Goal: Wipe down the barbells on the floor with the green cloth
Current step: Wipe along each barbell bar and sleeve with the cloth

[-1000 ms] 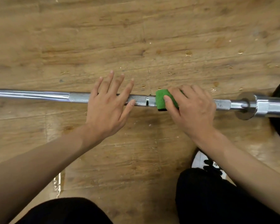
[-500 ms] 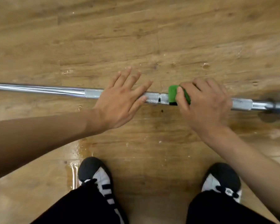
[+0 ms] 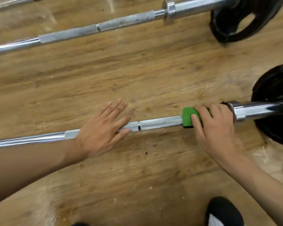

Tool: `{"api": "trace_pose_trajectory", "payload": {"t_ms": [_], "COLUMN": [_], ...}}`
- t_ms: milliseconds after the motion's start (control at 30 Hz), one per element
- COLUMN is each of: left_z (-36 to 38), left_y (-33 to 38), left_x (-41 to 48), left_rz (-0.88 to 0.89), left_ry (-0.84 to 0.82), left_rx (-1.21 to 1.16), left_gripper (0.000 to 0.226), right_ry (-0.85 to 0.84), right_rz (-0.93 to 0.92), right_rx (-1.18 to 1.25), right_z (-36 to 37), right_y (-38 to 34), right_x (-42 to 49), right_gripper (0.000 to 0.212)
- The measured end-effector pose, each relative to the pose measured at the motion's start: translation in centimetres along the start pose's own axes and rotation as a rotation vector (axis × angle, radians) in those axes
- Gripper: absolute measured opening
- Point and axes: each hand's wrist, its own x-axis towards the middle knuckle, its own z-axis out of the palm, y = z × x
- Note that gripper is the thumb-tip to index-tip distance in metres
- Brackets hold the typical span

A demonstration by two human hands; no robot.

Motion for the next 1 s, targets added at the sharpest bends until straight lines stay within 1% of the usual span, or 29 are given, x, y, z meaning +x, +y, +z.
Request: {"api": "trace_pose_trajectory", "payload": {"t_ms": [67, 100, 167, 233, 300, 367, 433, 500, 533, 600, 633, 700, 767, 800, 833, 900, 967, 1000], "left_z": [0.6, 0.7, 0.7, 0.7, 0.9, 1.4, 2.0, 2.3, 2.3, 2.3, 2.4, 2.3, 2.3, 2.4, 2.5, 2.7, 2.6, 2.6], "left_y": [0.2, 0.2, 0.4, 0.9, 1.9, 2.8, 3.3, 3.3, 3.3, 3.1, 3.1, 3.0, 2.5, 2.4, 2.4, 2.4, 2.3, 2.2], "left_x": [-0.1, -0.1, 0.0, -0.2, -0.6, -1.0, -1.3, -1.2, -1.0, -0.7, -0.7, -0.6, -0.3, -0.2, -0.1, 0.2, 0.6, 0.6], "left_rz": [-0.039, -0.06, -0.096, -0.158, -0.276, -0.372, -0.381, -0.369, -0.363, -0.372, -0.379, -0.38, -0.372, -0.373, -0.382, -0.391, -0.379, -0.376], "left_ry": [0.034, 0.05, 0.09, 0.138, 0.205, 0.265, 0.304, 0.321, 0.322, 0.329, 0.333, 0.346, 0.357, 0.363, 0.372, 0.393, 0.399, 0.394], "left_rx": [0.003, 0.008, 0.022, 0.07, 0.091, 0.084, 0.097, 0.124, 0.126, 0.127, 0.132, 0.134, 0.129, 0.126, 0.126, 0.128, 0.128, 0.128], "left_gripper": [0.058, 0.058, 0.062, 0.067, 0.069, 0.071, 0.073, 0.072, 0.071, 0.071, 0.071, 0.071, 0.07, 0.07, 0.069, 0.067, 0.067, 0.067], "right_ry": [0.046, 0.037, -0.021, -0.075, -0.131, -0.142, -0.095, -0.052, -0.028, 0.015, 0.016, -0.013, -0.042, -0.038, -0.022, 0.043, 0.092, 0.085], "right_rz": [0.126, 0.117, -0.011, -0.126, -0.199, -0.202, -0.117, -0.016, 0.038, 0.109, 0.091, -0.023, -0.14, -0.146, -0.115, 0.016, 0.135, 0.141], "right_rx": [-0.056, -0.074, -0.083, -0.062, -0.021, -0.009, -0.059, -0.073, -0.094, -0.11, -0.1, -0.054, -0.003, -0.001, -0.022, -0.043, -0.023, -0.012], "right_z": [0.6, 0.8, 1.1, 1.4, 1.0, 0.3, -0.6, -0.9, -0.6, 0.4, 0.6, 1.0, 0.9, 0.8, 0.6, 0.3, 1.0, 1.5], "right_y": [-3.0, -5.0, -8.8, -11.1, -10.2, -6.4, -1.9, 0.1, -0.4, -3.8, -5.8, -7.6, -5.7, -3.9, -2.0, -0.1, -2.0, -4.0], "right_x": [0.8, 1.1, 1.3, 1.2, 1.0, 0.5, -0.5, -0.8, -0.7, 0.2, 0.8, 1.2, 1.1, 1.0, 0.8, 0.5, 1.2, 1.6], "right_gripper": [0.034, 0.035, 0.038, 0.039, 0.039, 0.039, 0.041, 0.041, 0.038, 0.031, 0.031, 0.032, 0.034, 0.037, 0.04, 0.041, 0.036, 0.033]}}
